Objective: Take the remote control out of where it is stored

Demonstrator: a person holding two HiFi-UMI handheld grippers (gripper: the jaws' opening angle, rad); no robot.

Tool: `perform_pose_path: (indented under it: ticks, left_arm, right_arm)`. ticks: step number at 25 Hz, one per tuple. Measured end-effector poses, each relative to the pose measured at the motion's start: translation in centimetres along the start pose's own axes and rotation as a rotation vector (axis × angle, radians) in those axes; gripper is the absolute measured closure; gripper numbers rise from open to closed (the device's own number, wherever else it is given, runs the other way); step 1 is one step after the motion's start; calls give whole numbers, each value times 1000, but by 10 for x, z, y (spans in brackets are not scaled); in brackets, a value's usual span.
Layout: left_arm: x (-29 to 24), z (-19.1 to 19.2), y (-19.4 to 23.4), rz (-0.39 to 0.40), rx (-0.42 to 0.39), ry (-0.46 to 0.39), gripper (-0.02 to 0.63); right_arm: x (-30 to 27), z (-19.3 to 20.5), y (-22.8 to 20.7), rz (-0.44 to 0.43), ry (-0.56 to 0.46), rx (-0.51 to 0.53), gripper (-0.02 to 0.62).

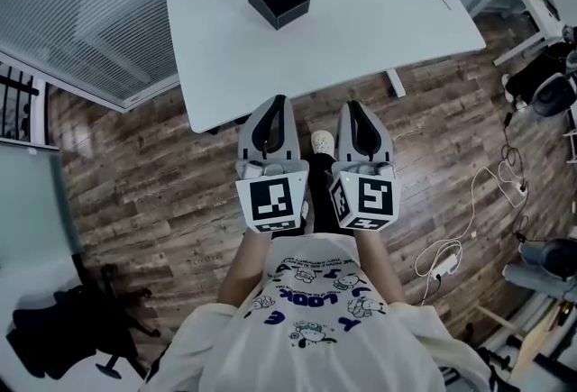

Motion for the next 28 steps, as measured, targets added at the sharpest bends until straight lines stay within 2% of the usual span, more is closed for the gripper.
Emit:
perform_pose_path:
  ticks: [17,28]
  left_arm:
    - [-148,-8,30,-195,38,30,589]
    - [-233,-16,68,-326,92,59,589]
  right_arm:
    - [-168,-25,-54,-189,38,28,546]
    - [-278,-46,-65,-334,73,53,546]
Point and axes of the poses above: the fingertips, and each gripper's own axes: x backward along the fingers, y to its left, z out of its underside, the point moved 5 cm from there along x, backward along the fingers, and after that the axes turned 3 degrees about y, right-handed, at the moved point
